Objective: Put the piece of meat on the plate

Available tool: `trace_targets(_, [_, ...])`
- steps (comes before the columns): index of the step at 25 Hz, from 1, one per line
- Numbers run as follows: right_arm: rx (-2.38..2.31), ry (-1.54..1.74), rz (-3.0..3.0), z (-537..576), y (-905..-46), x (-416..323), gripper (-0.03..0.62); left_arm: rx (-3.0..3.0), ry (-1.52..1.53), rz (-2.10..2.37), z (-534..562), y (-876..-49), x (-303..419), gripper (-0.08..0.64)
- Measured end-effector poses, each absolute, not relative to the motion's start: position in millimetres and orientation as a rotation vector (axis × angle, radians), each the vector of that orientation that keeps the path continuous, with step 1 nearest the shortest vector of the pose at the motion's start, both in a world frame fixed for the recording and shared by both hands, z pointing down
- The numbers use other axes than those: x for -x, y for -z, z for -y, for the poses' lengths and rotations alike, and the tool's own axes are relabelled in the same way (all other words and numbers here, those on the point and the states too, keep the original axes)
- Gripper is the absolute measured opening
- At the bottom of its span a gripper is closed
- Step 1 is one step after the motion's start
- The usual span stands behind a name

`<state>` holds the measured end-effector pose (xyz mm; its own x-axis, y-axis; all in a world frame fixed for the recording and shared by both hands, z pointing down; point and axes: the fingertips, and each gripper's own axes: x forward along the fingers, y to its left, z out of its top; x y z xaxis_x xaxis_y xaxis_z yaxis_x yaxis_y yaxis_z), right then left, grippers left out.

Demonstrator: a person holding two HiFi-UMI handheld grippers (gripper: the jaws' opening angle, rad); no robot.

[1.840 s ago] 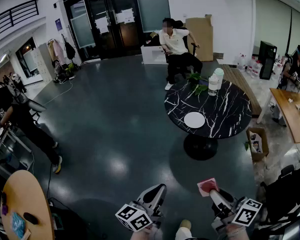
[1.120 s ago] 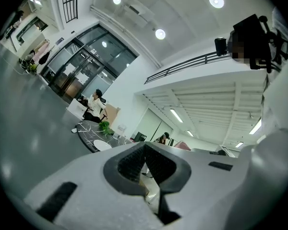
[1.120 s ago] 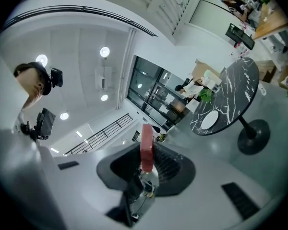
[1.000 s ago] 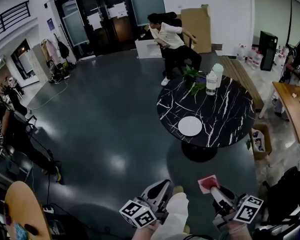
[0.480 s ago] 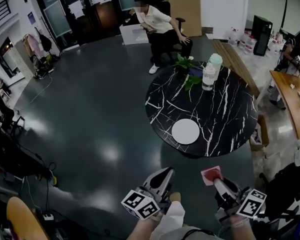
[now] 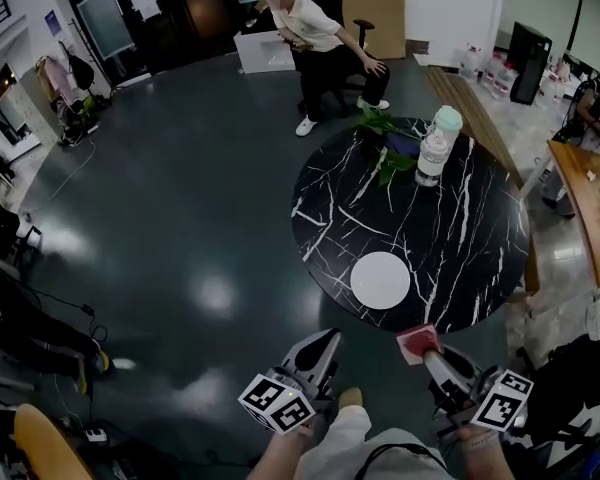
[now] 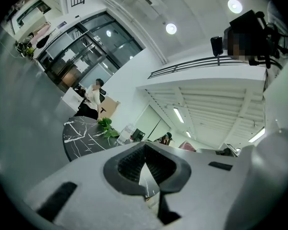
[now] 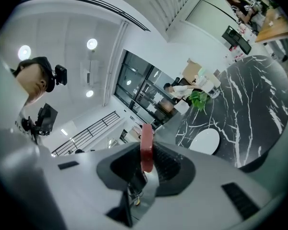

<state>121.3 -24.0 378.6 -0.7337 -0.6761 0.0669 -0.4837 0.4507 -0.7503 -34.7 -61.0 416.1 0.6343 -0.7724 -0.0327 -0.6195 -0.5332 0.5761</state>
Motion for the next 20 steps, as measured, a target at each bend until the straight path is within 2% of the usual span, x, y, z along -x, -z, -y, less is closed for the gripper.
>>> trace_targets(20, [0.895, 1.467, -2.478, 139.0, -472.1, -100.0, 0.078, -2.246, 0.273, 1.165, 156.8, -487.4, 36.9, 0.008])
